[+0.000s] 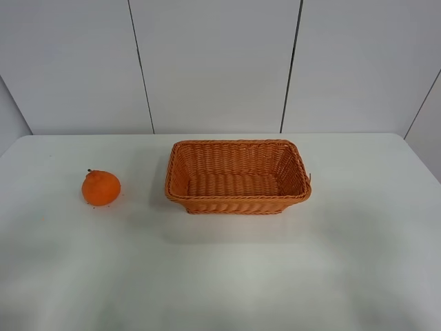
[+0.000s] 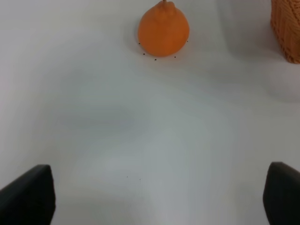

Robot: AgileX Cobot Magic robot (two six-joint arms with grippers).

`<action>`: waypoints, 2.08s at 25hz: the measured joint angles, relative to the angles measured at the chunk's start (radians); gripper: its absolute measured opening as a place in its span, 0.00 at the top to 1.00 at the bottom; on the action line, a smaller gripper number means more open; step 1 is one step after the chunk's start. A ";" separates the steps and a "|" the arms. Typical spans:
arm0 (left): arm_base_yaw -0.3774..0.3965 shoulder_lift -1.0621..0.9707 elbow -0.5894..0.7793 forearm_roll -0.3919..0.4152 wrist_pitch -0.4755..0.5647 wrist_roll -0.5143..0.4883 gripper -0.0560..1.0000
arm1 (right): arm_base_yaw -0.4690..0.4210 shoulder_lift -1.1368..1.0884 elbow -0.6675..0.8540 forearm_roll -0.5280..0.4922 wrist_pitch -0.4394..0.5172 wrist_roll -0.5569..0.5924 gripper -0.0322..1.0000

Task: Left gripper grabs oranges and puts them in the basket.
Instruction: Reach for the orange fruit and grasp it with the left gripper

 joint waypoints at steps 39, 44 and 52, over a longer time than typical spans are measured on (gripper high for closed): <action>0.000 1.028 -0.427 0.039 -0.249 0.048 0.01 | 0.000 0.000 0.000 0.000 0.000 0.000 0.30; 0.000 1.307 -0.545 0.039 -0.281 0.083 0.01 | 0.000 0.000 0.000 0.000 0.000 0.000 0.30; 0.000 1.628 -0.633 0.039 -0.386 0.127 0.01 | 0.000 0.000 0.000 0.000 0.000 0.000 0.30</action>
